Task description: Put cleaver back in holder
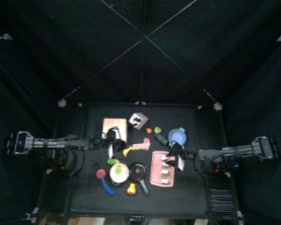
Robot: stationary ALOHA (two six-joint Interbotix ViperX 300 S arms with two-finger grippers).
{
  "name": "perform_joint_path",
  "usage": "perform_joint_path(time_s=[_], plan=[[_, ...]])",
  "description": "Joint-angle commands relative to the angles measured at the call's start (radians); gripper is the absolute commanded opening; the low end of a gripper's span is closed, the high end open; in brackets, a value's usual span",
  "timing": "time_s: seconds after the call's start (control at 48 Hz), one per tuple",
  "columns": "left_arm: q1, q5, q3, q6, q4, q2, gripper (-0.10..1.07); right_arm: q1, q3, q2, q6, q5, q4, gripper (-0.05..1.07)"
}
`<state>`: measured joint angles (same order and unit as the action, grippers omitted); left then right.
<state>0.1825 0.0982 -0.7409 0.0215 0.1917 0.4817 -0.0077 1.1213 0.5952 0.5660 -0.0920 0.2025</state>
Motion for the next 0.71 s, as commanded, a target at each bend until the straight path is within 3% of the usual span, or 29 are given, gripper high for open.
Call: perform_joint_path(time_s=[0.0, 0.5, 0.688], plan=[[0.020, 0.064, 0.058, 0.000, -0.029, 0.006, 0.43, -0.003, -0.025, -0.006, -0.002, 0.017, -0.002, 0.83], [0.152, 0.212, 0.100, -0.006, -0.067, 0.031, 0.43, -0.003, -0.021, -0.015, -0.002, 0.021, -0.012, 0.83], [0.156, 0.236, 0.138, -0.028, -0.069, 0.037, 0.43, -0.003, -0.025, -0.028, -0.002, 0.021, -0.017, 0.83]])
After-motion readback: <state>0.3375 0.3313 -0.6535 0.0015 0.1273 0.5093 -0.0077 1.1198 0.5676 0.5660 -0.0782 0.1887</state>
